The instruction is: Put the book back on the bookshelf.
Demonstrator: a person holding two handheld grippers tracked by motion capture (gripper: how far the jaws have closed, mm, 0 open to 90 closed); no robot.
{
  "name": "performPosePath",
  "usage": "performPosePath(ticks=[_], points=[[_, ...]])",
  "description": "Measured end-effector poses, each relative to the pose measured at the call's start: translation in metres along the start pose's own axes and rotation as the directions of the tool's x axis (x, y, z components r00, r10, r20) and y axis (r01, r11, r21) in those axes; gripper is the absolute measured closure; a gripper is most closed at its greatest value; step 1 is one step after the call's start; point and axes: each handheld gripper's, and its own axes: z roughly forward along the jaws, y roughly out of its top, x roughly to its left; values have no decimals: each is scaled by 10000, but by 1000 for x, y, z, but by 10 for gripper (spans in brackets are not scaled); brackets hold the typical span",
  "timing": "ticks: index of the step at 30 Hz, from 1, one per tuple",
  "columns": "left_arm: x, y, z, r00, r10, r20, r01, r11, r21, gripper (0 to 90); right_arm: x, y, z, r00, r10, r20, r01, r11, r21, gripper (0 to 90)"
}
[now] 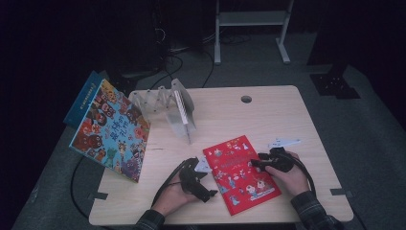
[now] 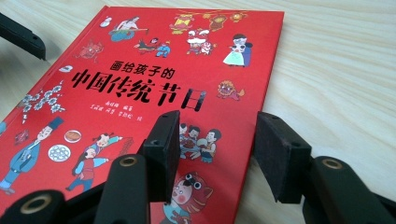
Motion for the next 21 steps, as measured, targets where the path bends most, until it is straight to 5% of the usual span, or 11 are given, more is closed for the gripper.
performPosePath(ticks=[7, 13, 21], points=[[-1, 0, 1, 9999, -38, -96, 38, 10000, 3, 0, 9, 3, 7, 9996, -198, -192, 197, 9998, -33, 498], [-1, -1, 1, 9999, -75, -140, 73, 9999, -112, 0, 7, 2, 9, 9983, 122, -565, -119, 9999, 47, 447], [-1, -2, 1, 9999, -62, -140, 60, 9999, -150, 0, 10, 3, 10, 9990, 58, -448, -54, 10000, 83, 432]])
